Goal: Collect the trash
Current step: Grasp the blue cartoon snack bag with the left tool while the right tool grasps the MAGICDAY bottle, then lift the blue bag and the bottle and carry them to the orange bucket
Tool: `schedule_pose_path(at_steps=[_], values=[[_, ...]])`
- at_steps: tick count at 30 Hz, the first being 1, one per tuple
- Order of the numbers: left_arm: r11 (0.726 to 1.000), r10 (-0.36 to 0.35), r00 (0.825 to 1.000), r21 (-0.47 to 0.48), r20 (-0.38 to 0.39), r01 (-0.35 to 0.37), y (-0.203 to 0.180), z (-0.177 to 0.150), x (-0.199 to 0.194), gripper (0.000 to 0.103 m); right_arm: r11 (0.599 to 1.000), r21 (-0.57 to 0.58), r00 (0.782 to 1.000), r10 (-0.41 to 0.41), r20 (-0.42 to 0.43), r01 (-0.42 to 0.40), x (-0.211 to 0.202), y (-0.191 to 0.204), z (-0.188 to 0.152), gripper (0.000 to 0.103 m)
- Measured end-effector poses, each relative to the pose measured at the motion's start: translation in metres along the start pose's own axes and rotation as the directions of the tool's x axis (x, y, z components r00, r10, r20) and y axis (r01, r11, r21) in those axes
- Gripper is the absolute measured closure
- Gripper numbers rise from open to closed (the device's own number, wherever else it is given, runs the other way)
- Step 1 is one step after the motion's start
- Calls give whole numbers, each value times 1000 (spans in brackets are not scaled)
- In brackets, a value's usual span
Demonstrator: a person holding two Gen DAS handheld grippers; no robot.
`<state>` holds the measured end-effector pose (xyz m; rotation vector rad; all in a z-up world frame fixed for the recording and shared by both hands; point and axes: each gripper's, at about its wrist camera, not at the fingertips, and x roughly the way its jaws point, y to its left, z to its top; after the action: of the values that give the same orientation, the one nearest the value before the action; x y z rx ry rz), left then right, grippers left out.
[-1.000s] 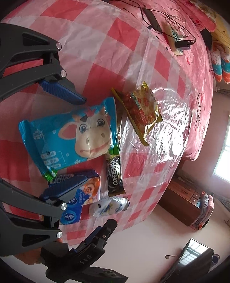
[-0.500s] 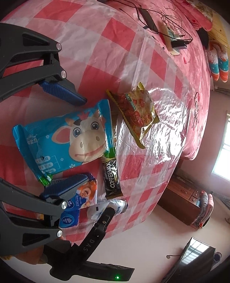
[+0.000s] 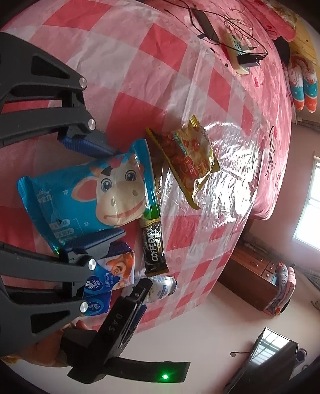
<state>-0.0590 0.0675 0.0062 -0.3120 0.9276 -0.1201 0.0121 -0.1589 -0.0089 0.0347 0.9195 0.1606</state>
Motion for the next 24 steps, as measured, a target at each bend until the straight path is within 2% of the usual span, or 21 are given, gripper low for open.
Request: schedule_pose_path(at_steps=[2, 6, 17, 24], values=[[1000, -8, 1000, 0, 1, 8, 1, 0, -1, 50, 1000, -11, 1000, -14, -2, 14, 0, 1, -1, 25], [1000, -25, 1000, 2, 5, 25, 3, -1, -3, 52, 998, -29, 998, -56, 2, 56, 0, 2, -1, 42], [998, -65, 998, 8, 17, 65, 11, -7, -11, 55, 1000, 18, 1000, 22, 18, -22, -6, -11, -2, 42], [996, -91, 996, -1, 25, 91, 22, -10, -16, 56, 998, 38, 997, 38, 62, -40, -18, -16, -5, 42]])
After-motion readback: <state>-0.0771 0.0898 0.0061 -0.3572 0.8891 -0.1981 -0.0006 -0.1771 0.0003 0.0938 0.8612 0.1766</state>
